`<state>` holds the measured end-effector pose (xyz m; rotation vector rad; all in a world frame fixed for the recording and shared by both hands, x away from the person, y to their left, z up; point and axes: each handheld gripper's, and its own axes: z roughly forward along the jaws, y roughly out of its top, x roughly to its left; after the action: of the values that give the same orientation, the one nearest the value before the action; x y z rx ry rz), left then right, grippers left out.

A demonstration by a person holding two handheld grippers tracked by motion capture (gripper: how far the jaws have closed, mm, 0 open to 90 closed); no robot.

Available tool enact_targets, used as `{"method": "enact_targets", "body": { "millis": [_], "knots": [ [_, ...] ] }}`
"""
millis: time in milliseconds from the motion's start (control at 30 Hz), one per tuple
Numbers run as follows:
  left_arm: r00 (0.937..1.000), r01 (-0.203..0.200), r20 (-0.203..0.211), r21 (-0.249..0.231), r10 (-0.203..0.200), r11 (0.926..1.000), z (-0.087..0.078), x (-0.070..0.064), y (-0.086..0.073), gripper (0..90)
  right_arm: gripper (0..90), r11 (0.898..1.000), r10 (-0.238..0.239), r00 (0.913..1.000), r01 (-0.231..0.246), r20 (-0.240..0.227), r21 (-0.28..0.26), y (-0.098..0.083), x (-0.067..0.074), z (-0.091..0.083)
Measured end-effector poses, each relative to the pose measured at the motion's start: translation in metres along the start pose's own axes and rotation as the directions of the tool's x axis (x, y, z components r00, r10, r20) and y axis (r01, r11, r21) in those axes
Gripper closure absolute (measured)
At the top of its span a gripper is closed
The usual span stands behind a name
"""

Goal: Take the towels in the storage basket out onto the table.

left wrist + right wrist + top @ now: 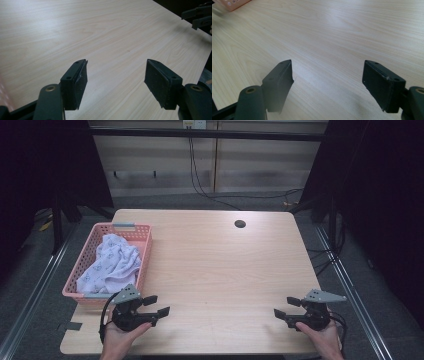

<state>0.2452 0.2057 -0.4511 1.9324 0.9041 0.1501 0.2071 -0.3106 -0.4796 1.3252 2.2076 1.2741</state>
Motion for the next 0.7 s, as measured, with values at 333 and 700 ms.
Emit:
{"method": "enact_targets", "body": {
  "millis": [333, 700],
  "knots": [
    [0.998, -0.045, -0.044, -0.012, 0.044, 0.9989, -0.024, 0.006, 0.032, 35.7, 24.2, 1.0, 0.003, 0.9999, -0.003, -0.011, 0.01, 0.002, -0.001, 0.005],
    [0.9908, -0.066, -0.115, 0.056, 0.072, 0.9963, -0.041, 0.033, 0.061, 35.2, 24.1, 1.0, -0.014, 0.9993, 0.015, -0.035, 0.026, 0.003, 0.001, 0.008]
  ]
}}
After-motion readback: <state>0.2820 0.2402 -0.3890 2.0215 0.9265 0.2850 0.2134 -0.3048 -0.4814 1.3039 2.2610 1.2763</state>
